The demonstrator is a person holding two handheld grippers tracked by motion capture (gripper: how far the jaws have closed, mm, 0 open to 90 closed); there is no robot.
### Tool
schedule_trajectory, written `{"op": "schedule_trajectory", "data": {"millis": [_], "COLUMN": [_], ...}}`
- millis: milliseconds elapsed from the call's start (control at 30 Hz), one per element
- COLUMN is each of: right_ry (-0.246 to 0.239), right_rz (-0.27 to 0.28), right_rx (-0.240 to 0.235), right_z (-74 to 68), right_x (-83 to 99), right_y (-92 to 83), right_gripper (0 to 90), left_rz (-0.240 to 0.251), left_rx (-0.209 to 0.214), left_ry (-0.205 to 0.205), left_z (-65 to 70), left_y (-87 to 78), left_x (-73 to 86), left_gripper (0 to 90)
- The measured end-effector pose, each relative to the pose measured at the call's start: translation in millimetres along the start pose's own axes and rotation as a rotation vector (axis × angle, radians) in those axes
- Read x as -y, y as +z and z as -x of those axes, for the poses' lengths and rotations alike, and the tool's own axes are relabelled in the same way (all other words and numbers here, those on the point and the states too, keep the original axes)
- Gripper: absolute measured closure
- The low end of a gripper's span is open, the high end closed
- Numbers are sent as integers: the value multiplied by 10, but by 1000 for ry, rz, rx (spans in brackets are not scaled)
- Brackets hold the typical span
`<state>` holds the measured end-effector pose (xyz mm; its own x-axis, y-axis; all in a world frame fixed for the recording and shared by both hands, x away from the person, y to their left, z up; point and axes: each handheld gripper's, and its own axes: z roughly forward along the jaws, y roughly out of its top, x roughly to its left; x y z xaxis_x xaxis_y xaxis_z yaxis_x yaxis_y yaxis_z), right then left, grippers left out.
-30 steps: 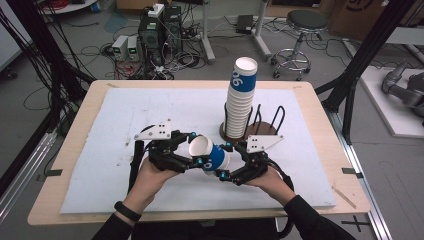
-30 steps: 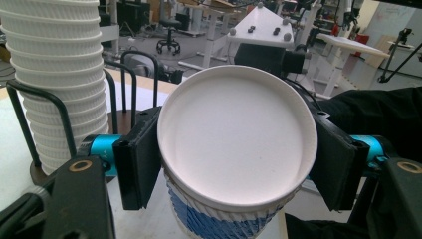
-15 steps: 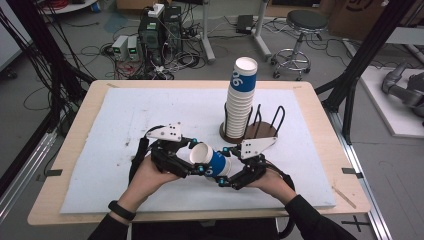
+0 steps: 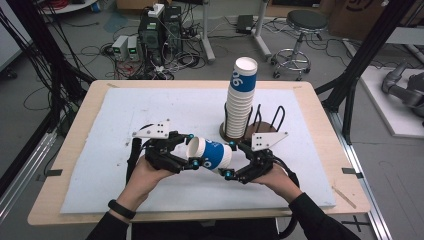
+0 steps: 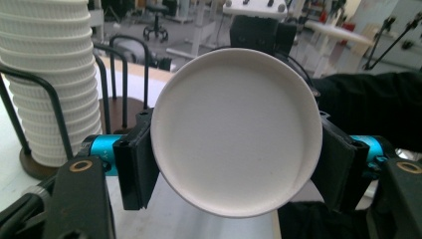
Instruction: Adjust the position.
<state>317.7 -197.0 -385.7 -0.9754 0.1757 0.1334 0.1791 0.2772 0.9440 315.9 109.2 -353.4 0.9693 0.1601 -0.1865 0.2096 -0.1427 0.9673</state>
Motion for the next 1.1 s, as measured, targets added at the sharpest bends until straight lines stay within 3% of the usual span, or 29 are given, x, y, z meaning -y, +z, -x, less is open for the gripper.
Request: {"op": "schedule_trajectory", "data": {"millis": [100, 233, 400, 467, 633, 700, 800, 967, 1100], "right_ry": [19, 16, -26, -47, -90, -97, -74, -14, 20], "right_rz": [36, 24, 7, -21, -66, -80, -48, 3, 19], "right_rx": [0, -13, -16, -5, 4, 9, 1, -13, -32], "right_z": [-9, -17, -9, -30, -56, -65, -47, 11, -2], "right_x": [-10, -9, -20, -39, -54, -64, -77, -86, -91], "right_y": [13, 21, -11, -13, 4, 10, -13, -107, -84], "right_gripper": [171, 179, 209, 209, 211, 193, 183, 167, 155], "left_rz": [26, 13, -109, -165, -251, -234, -188, -65, -34], "left_rx": [11, 15, 21, 14, 16, 27, 33, 42, 58], "left_ry": [2, 9, -44, -39, -2, 10, 27, 37, 52], "left_z": [-1, 12, 3, 9, 21, 11, -11, -50, -38], "left_y": [28, 61, 75, 91, 122, 110, 69, -31, -11], "left_x": [25, 31, 13, -1, 10, 16, 23, 40, 44], "left_gripper": [298, 294, 274, 260, 278, 285, 287, 291, 290]}}
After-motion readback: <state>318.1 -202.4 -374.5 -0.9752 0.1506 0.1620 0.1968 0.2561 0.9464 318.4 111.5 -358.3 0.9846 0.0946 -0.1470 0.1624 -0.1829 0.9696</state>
